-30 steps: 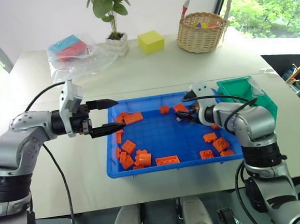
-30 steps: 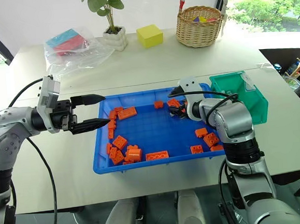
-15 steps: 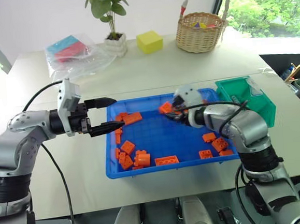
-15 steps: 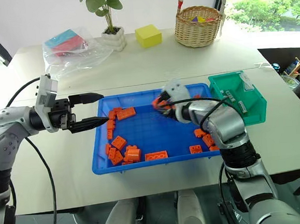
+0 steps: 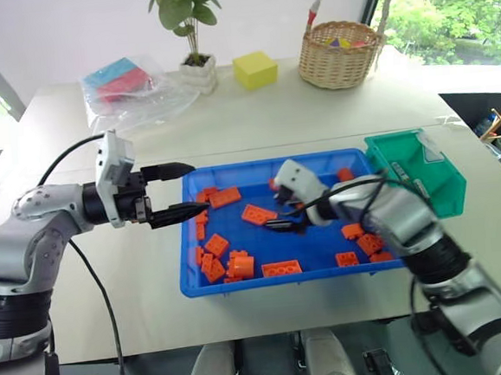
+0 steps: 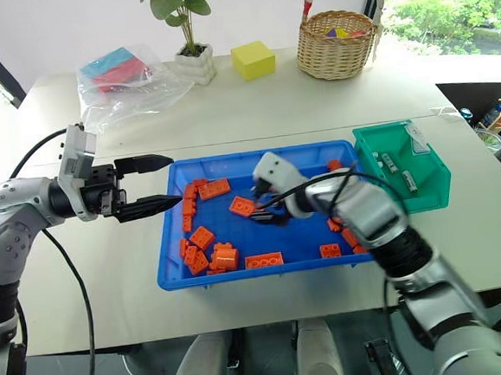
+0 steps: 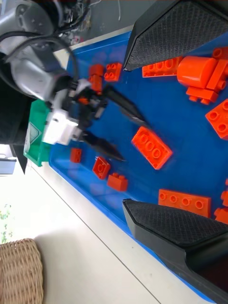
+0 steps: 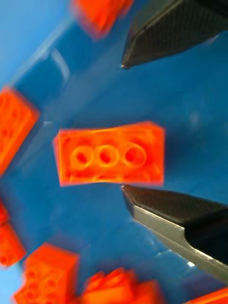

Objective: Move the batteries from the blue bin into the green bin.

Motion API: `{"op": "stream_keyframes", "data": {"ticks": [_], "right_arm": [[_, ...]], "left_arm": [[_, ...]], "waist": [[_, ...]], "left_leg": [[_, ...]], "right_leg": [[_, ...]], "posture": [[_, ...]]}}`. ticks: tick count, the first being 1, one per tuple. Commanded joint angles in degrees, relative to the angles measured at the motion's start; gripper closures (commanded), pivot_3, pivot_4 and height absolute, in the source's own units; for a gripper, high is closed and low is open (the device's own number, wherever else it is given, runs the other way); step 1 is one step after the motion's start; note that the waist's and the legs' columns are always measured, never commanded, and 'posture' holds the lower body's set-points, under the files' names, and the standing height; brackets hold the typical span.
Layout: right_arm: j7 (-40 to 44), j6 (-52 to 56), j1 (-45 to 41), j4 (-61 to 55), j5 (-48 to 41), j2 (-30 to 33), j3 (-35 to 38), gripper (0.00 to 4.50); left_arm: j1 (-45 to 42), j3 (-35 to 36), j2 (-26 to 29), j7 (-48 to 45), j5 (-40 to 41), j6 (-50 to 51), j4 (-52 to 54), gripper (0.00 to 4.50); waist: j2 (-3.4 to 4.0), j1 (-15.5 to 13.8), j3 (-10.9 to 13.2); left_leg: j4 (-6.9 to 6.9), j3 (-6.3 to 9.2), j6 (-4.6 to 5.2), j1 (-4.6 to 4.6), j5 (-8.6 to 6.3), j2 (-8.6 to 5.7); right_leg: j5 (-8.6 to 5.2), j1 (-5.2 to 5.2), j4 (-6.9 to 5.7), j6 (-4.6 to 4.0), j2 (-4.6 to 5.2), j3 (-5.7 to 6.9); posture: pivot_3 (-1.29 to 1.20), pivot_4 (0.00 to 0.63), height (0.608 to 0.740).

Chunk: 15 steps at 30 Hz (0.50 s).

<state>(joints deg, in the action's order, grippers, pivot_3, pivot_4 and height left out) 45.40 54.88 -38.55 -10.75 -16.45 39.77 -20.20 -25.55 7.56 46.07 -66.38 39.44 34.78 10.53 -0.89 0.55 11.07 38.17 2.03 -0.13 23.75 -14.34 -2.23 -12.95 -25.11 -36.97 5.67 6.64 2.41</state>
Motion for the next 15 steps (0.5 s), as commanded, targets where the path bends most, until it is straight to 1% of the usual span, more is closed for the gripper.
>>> {"op": "stream_keyframes", "data": {"ticks": [1, 3, 6, 15], "right_arm": [[6.76, -5.77, -0.47, 1.29, 0.47, 5.71, 2.63, 0.36], [9.46, -8.96, -0.21, 4.29, 1.61, 8.56, 2.66, 0.36], [10.95, -12.82, -0.46, 9.27, 3.71, 9.58, 2.20, 0.36], [10.94, -20.36, -3.43, 19.47, 8.18, 4.36, 2.91, 0.36]], "left_arm": [[-0.64, 1.32, 0.58, -0.26, 0.60, -0.57, 0.93, 0.00], [-0.54, 1.25, 0.43, -0.24, 0.51, -0.76, 0.90, 0.00], [-0.78, 1.05, 0.18, -0.22, 0.43, -0.99, 0.72, 0.00], [-1.92, 0.73, 0.26, -0.61, 0.07, -1.34, -0.20, 0.00]], "waist": [[-0.01, 0.11, 0.00], [-0.01, 0.36, 0.00], [-0.01, 0.44, 0.01], [-0.02, 0.18, 0.01]], "left_leg": [[-0.01, -0.01, 0.01, 0.00, -0.01, 0.01], [-0.02, -0.03, 0.02, -0.02, -0.01, 0.04], [-0.04, -0.08, 0.03, -0.05, -0.02, 0.08], [-0.03, -0.09, 0.03, -0.05, -0.02, 0.07]], "right_leg": [[0.00, -0.01, 0.00, 0.00, 0.00, 0.00], [0.00, -0.01, 0.00, 0.00, -0.02, 0.00], [0.00, -0.02, -0.01, 0.00, -0.04, -0.01], [0.00, -0.02, -0.01, 0.00, -0.02, -0.02]], "posture": [[0.00, 0.150, 0.702], [0.00, 0.150, 0.702], [0.00, 0.150, 0.702], [0.00, 0.150, 0.702]]}}
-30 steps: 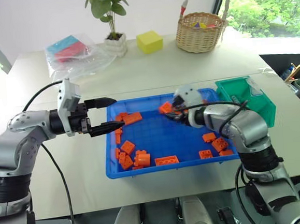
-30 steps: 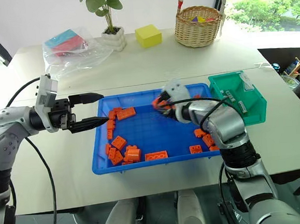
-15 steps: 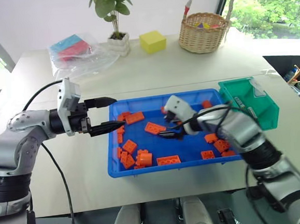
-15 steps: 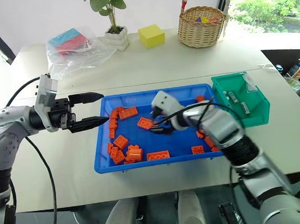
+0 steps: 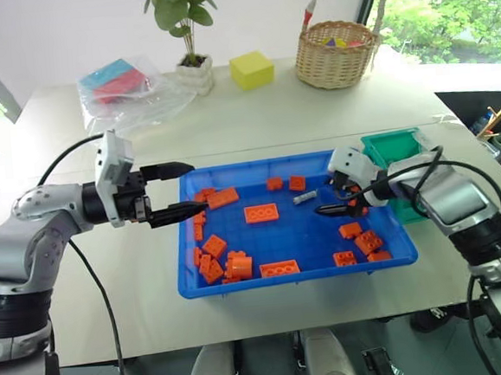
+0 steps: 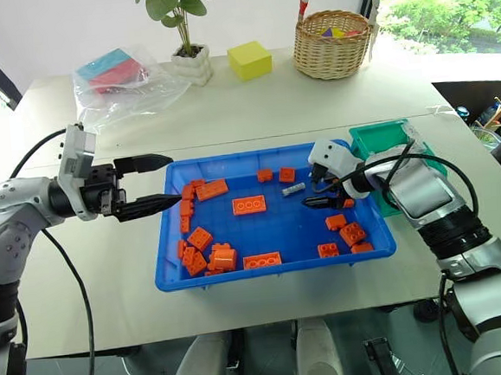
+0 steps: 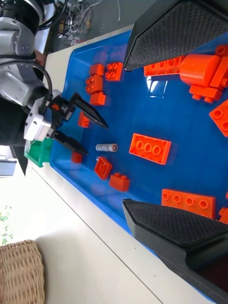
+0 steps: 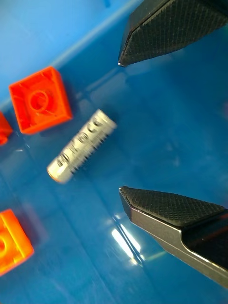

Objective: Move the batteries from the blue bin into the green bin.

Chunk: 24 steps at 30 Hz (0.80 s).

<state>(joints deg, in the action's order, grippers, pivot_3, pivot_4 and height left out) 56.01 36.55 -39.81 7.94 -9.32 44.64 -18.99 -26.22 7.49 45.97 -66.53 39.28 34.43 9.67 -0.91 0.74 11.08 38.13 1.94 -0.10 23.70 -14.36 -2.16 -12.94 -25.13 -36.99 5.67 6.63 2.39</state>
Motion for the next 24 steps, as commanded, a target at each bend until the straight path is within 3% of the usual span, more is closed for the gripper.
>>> {"op": "stream_keyframes", "data": {"ticks": [1, 9, 12, 18, 19, 24], "right_arm": [[0.73, -2.32, -2.25, 1.24, 1.30, -0.79, 1.58, 0.36], [2.87, -2.77, -1.06, 1.62, 2.68, -2.61, 0.67, 0.36], [3.57, -2.00, 0.36, -0.19, 2.40, -2.91, 0.60, 1.12], [2.85, 0.93, 2.58, -4.53, 1.47, -2.70, 2.60, 4.26], [2.64, 1.74, 2.95, -5.45, 1.21, -2.41, 3.15, 4.45], [0.42, 8.70, 6.39, -14.85, -2.04, 0.83, 11.36, 4.45]], "left_arm": [[-1.30, 0.82, 0.38, -0.45, 0.23, -0.95, 0.69, 0.00], [-1.57, 1.05, 0.70, -0.38, 0.18, -0.68, 0.73, 0.00], [-1.56, 1.03, 0.64, -0.24, 0.12, -0.67, 0.80, 0.00], [-1.21, 1.03, 0.44, -0.07, 0.29, -0.65, 1.19, 0.00], [-1.20, 0.98, 0.41, -0.07, 0.30, -0.67, 1.21, 0.00], [-1.35, 0.45, 0.19, -0.39, 0.27, -0.72, 1.09, 0.00]], "waist": [[0.00, 0.00, 0.00], [0.00, -0.04, 0.00], [0.00, -0.03, 0.00], [0.00, -0.05, 0.00], [0.00, -0.07, 0.00], [0.00, -0.33, 0.00]], "left_leg": [[0.00, 0.00, 0.00, 0.00, 0.00, 0.00], [0.00, 0.01, 0.00, 0.00, 0.00, -0.02], [0.00, 0.02, 0.00, 0.00, 0.00, -0.01], [0.00, 0.02, 0.00, -0.01, 0.00, -0.01], [0.00, 0.02, 0.00, -0.01, 0.00, -0.01], [0.00, 0.02, 0.00, 0.00, 0.00, -0.04]], "right_leg": [[0.00, 0.00, 0.00, 0.00, 0.00, 0.00], [0.00, 0.01, 0.00, 0.00, 0.02, 0.00], [0.00, 0.01, 0.00, 0.00, 0.01, 0.00], [0.00, 0.01, 0.00, 0.00, 0.02, 0.00], [0.00, 0.01, 0.00, 0.00, 0.02, 0.00], [0.00, 0.01, 0.00, 0.00, 0.06, 0.00]], "posture": [[0.00, 0.150, 0.702], [0.00, 0.150, 0.702], [0.00, 0.150, 0.702], [0.00, 0.150, 0.702], [0.00, 0.150, 0.702], [0.00, 0.150, 0.702]]}}
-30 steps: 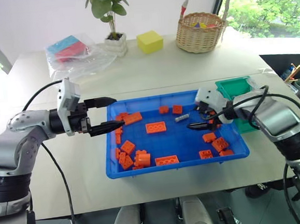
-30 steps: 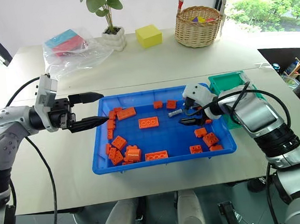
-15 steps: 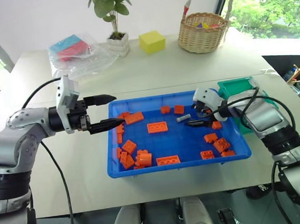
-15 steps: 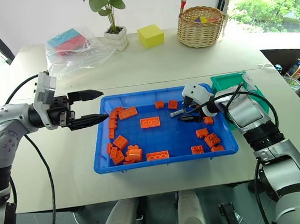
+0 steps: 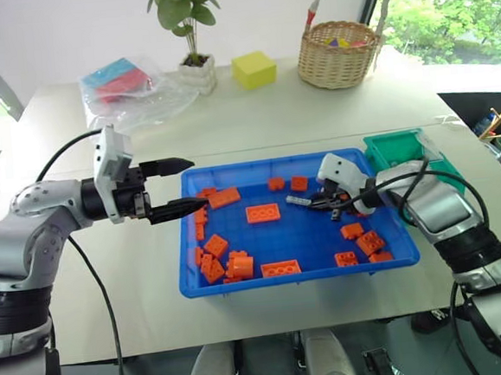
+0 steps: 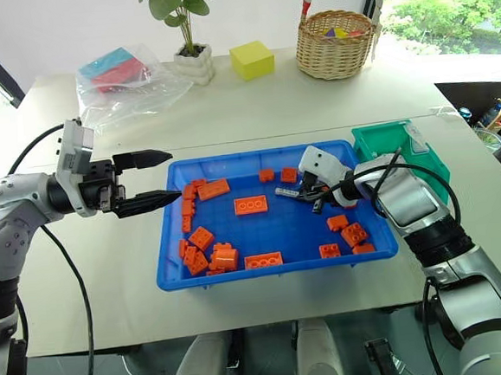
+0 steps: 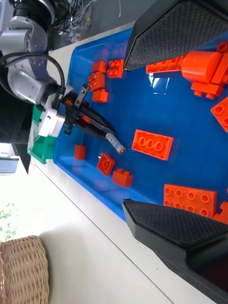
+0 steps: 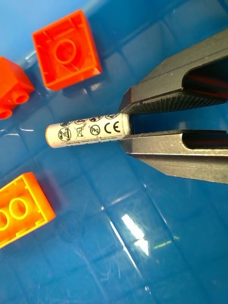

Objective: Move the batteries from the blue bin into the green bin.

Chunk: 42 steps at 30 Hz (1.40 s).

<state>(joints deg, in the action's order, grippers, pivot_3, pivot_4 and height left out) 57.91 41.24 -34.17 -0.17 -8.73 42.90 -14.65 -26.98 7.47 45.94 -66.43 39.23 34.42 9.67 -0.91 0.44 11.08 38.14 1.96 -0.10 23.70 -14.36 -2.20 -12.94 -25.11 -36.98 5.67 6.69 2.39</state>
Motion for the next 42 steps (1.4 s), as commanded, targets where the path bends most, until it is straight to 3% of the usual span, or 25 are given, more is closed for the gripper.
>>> {"op": "stream_keyframes", "data": {"ticks": [1, 7, 11, 17, 24, 28, 37, 42], "right_arm": [[-2.13, 6.17, 1.47, -9.07, -3.82, 3.47, 9.63, 4.45], [-6.28, 16.68, 5.59, -16.53, -8.56, 9.30, 26.62, 4.45], [-8.82, 20.21, 10.62, -14.14, -8.06, 15.21, 37.78, 4.45], [-12.00, 21.42, 16.18, -14.05, -9.45, 13.87, 41.20, 4.45], [-16.66, 19.47, 15.95, -11.09, -9.45, 11.97, 40.17, 1.20], [-12.01, 16.82, 19.20, -12.54, -12.34, 14.15, 42.87, 1.20], [9.84, 3.41, 37.08, -15.92, -16.97, 21.44, 53.53, 1.20], [15.79, -0.46, 38.82, -12.69, -17.95, 24.44, 56.04, 1.20]], "left_arm": [[-0.58, 0.35, 0.21, -0.61, 0.30, -0.73, 1.05, 0.00], [-0.18, 0.32, 0.24, -1.48, 0.17, -0.94, 0.71, 0.00], [-0.96, -0.69, -0.22, -2.40, -0.35, -1.26, -0.49, 0.00], [-3.31, -2.23, -1.58, -3.21, -1.50, -2.25, -2.72, 0.00], [-5.02, -3.07, -2.10, -4.12, -2.10, -2.45, -4.03, 0.00], [-4.77, -2.83, -1.76, -4.23, -2.03, -2.28, -3.58, 0.00], [-4.52, -0.71, 2.29, -5.78, -2.12, -2.13, -4.89, 0.00], [-5.85, 0.30, 3.55, -5.85, -1.89, -1.74, -5.94, 0.00]], "waist": [[0.01, -0.08, 0.00], [0.01, -0.13, 0.00], [0.00, -0.94, 0.01], [0.00, -0.99, 0.00], [0.00, -1.08, 0.01], [0.00, -1.11, 0.01], [0.03, -1.02, 0.03], [0.03, -1.11, 0.03]], "left_leg": [[0.00, 0.00, 0.00, 0.01, 0.00, -0.01], [-0.01, 0.02, 0.01, 0.02, -0.01, -0.01], [-0.01, -0.02, 0.02, 0.02, -0.02, -0.02], [0.00, -0.07, 0.03, -0.05, -0.02, 0.01], [0.00, -0.11, 0.04, -0.07, -0.02, 0.00], [0.00, -0.10, 0.05, -0.07, -0.03, 0.00], [0.00, -0.10, 0.16, -0.24, -0.10, 0.03], [0.00, -0.09, 0.18, -0.30, -0.11, 0.10]], "right_leg": [[0.00, 0.00, 0.00, 0.00, 0.02, 0.00], [-0.01, -0.01, 0.01, -0.01, 0.03, 0.00], [-0.01, 0.01, 0.05, -0.01, 0.05, 0.00], [-0.02, 0.09, 0.09, -0.03, 0.02, -0.02], [-0.01, 0.10, 0.09, -0.02, 0.02, -0.06], [-0.01, 0.11, 0.09, -0.01, 0.02, -0.06], [-0.03, 0.43, 0.41, 0.02, -0.03, -0.04], [-0.05, 0.60, 0.66, -0.07, -0.09, -0.03]], "posture": [[0.00, 0.150, 0.702], [0.00, 0.150, 0.702], [0.00, 0.150, 0.702], [0.00, 0.150, 0.702], [0.00, 0.150, 0.702], [0.00, 0.150, 0.702], [0.00, 0.150, 0.702], [0.00, 0.150, 0.702]]}}
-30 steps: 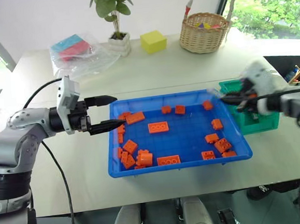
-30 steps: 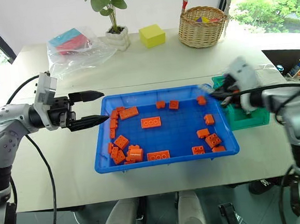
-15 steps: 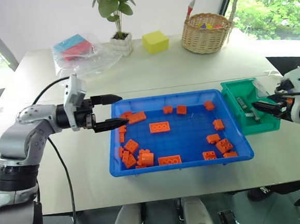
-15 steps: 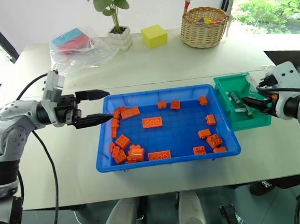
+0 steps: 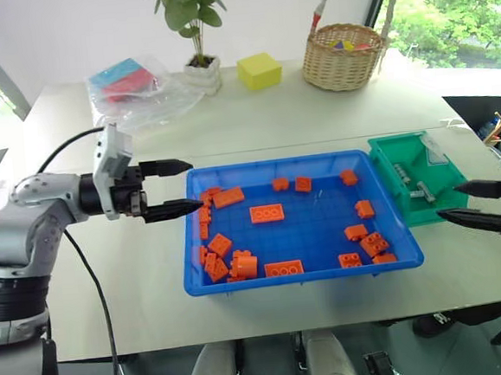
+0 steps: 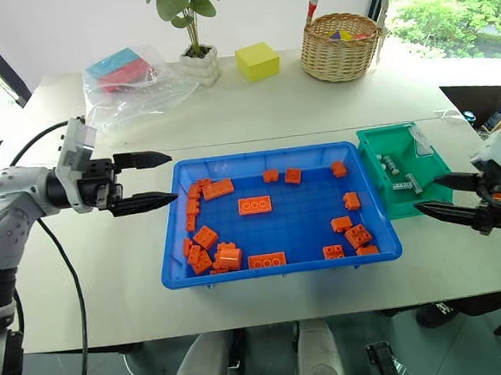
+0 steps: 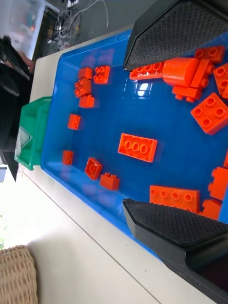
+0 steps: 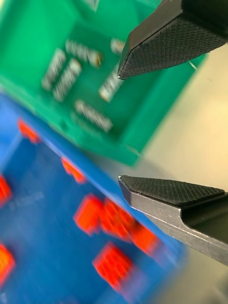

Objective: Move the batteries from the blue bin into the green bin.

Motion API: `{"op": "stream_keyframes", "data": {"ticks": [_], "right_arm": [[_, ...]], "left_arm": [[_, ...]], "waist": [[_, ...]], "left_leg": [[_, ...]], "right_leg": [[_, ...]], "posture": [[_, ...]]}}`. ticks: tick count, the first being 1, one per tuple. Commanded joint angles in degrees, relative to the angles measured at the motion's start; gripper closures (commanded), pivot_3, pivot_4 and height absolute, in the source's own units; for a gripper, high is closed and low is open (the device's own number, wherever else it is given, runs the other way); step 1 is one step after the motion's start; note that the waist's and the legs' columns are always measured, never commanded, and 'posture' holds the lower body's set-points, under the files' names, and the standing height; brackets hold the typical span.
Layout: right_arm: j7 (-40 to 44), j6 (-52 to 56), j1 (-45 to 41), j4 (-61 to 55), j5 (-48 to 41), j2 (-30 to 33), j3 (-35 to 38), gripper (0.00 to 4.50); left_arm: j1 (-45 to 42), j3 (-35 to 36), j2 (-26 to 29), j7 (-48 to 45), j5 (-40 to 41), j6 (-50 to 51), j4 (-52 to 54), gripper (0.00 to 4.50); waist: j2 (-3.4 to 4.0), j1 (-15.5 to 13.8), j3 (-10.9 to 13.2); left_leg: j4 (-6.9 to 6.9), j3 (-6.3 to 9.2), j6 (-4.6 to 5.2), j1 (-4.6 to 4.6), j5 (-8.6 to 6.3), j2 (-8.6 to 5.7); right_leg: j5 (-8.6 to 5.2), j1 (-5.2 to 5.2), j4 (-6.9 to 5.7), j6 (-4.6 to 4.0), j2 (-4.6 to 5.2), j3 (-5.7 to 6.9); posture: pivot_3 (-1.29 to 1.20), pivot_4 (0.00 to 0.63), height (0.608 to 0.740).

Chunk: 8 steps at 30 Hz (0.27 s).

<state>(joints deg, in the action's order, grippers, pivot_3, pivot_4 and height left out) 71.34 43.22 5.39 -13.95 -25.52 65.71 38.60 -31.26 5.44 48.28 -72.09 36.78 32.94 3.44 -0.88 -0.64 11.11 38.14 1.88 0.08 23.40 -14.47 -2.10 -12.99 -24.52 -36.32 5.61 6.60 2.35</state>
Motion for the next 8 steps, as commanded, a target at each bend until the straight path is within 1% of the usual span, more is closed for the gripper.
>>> {"op": "stream_keyframes", "data": {"ticks": [1, 8], "right_arm": [[2.59, -2.75, -1.30, 1.79, -1.49, 1.89, 2.90, 1.20], [2.19, -3.57, -2.08, 2.38, -2.34, 1.08, 1.28, 1.20]], "left_arm": [[-1.69, 2.54, 1.45, -0.27, 0.61, -0.22, 0.23, 0.00], [-1.35, 3.29, 2.28, -0.42, 0.19, -1.06, 0.56, 0.00]], "waist": [[0.00, -0.05, 0.00], [0.00, -0.10, 0.00]], "left_leg": [[0.00, 0.00, 0.00, 0.00, 0.00, 0.00], [-0.01, -0.01, 0.08, 0.04, -0.06, -0.03]], "right_leg": [[0.00, 0.00, 0.02, -0.01, 0.00, 0.00], [0.01, 0.02, 0.12, 0.01, 0.10, 0.00]], "posture": [[0.00, 0.150, 0.702], [0.00, 0.150, 0.702]]}}
